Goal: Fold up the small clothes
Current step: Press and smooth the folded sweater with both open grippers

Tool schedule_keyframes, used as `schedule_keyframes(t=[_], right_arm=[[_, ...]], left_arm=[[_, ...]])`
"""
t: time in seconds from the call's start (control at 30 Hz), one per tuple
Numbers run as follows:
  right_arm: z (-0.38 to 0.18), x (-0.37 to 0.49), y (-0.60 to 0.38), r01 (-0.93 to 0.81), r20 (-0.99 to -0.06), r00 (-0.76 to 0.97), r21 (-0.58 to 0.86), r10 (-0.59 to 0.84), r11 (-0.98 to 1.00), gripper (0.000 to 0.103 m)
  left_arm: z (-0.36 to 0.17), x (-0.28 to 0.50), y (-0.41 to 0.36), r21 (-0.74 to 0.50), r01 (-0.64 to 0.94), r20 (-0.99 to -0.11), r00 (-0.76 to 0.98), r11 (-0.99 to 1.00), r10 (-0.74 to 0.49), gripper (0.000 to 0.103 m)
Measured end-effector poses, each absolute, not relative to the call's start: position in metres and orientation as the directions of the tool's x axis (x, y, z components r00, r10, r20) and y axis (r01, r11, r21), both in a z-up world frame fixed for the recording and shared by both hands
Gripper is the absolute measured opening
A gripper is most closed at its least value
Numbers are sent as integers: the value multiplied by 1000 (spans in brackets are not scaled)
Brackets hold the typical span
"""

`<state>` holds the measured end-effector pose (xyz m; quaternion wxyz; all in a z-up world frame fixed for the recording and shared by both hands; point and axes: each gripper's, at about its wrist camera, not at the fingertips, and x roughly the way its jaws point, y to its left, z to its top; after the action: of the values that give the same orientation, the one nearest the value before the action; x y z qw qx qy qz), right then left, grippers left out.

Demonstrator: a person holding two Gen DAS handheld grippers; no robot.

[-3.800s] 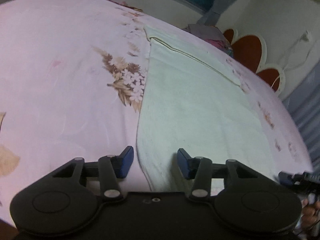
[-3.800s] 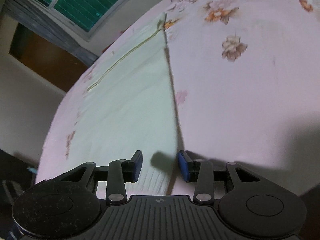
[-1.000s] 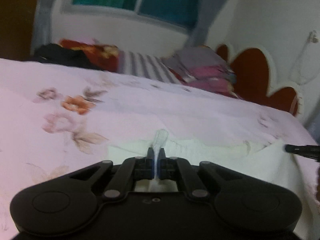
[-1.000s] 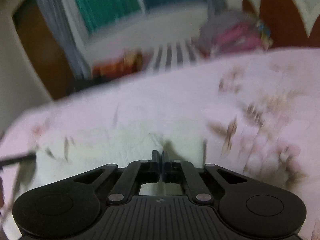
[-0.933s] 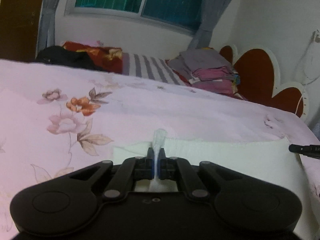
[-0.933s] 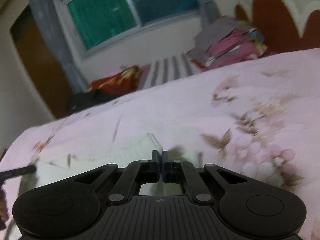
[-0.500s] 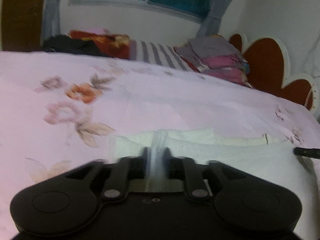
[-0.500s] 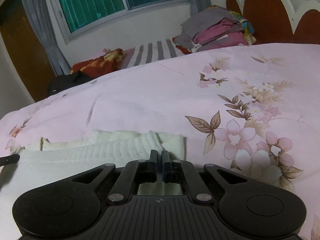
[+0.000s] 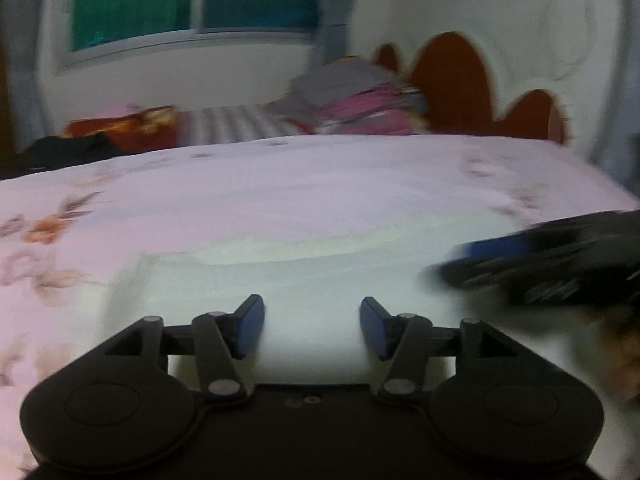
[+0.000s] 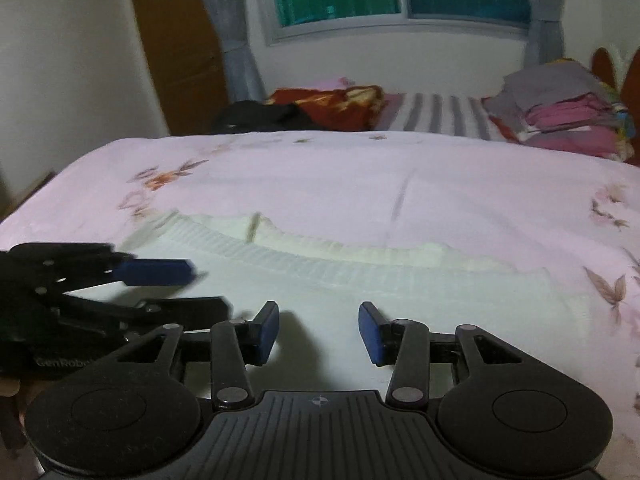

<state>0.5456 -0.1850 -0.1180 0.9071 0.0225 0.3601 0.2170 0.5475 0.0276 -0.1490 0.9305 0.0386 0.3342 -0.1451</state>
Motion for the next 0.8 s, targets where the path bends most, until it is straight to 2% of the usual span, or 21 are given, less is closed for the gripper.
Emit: schedule_keyframes(t=[0.07,0.13,0.17,0.23,0.27,0.37,0.47,0.57,0.63,0.73,0.8], right_arm=[[-121,557,-203,-257,-664,696,125,274,958,43],[-128,572,-234,-88,-698,707,71,113,994,43],[-129,575,-247,-55,-701,705,97,107,994,43],[-124,577,-257,-36,-711,699,69,74,997,44],[-117,573,-257,-22,-700,712,52,52,998,44],[-99,553,-249,-95,-652,744,108,143,990,44],[-97,535,-218,-246,-642,713,148,282,958,44],[-109,524,-183,-370,-666,659,117,350,922,44],[-118,523,-176,-386,-686,642,96,342,918,44],[-125,520,-184,-356,-687,646,113,332,927,44],[-125,518,-197,-280,-691,681,56,240,958,43]], left_arm=[[-155,560,56,1,185,-628,765,983,-143,54],[-157,566,87,-67,108,-626,770,992,-126,52],[-155,566,97,-99,88,-623,771,991,-131,51],[-143,557,103,-103,43,-605,790,994,-97,54],[-136,550,103,-123,58,-583,803,991,-119,54],[-123,527,77,-137,143,-545,816,980,-195,61],[-127,512,33,-74,273,-569,778,959,-266,61],[-144,504,7,-9,356,-607,741,934,-288,61],[-154,505,10,-8,361,-635,719,933,-283,63],[-157,509,34,-30,296,-632,735,955,-248,64],[-155,508,47,-34,259,-632,742,965,-222,64]])
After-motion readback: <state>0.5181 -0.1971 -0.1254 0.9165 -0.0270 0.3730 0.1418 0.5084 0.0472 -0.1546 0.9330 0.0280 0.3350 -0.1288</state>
